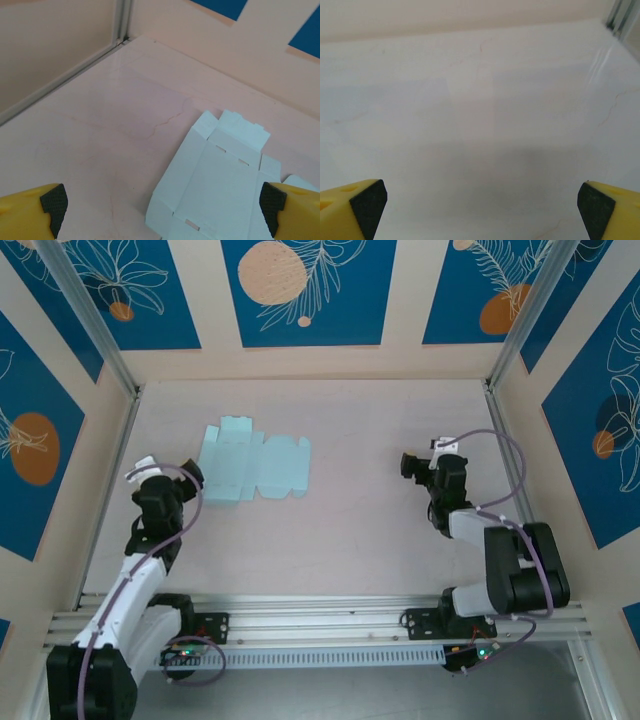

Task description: Fold the paper box

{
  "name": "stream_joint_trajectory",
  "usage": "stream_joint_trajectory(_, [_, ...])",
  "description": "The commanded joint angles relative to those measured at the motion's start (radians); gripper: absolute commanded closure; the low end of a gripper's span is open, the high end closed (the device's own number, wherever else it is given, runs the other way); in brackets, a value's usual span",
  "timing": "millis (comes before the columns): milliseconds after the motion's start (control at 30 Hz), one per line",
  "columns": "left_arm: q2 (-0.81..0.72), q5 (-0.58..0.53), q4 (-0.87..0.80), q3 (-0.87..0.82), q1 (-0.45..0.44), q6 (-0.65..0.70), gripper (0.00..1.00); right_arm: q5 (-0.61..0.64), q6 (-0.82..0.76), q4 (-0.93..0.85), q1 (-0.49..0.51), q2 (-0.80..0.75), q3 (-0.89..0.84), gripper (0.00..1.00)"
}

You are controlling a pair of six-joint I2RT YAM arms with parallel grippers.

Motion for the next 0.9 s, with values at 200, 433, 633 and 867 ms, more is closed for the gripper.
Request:
stream_joint_trajectory(200, [0.072,0.055,-0.280,0.114,0.013,-0.242,0.00,0.054,0.109,-0.369,-0.001,-0.214,0.107,0.00])
stream_joint_trajectory(433, [0.164,0.117,-0.306,0.107,0.014,-0.289,0.00,0.017,0.146,-0.529,0.001,-0.297,0.165,0.00])
stream_joint_trajectory(633, [0.214,0.115,-0.327,0.100,0.015,-0.312,0.00,-0.002,0.183,-0.583,0.007,-0.335,0.177,0.00])
stream_joint_trajectory(867, [0.337,0.158,-0.324,0.123,0.019,-0.354,0.00,-0.001,0.208,-0.642,0.016,-0.344,0.207,0.00])
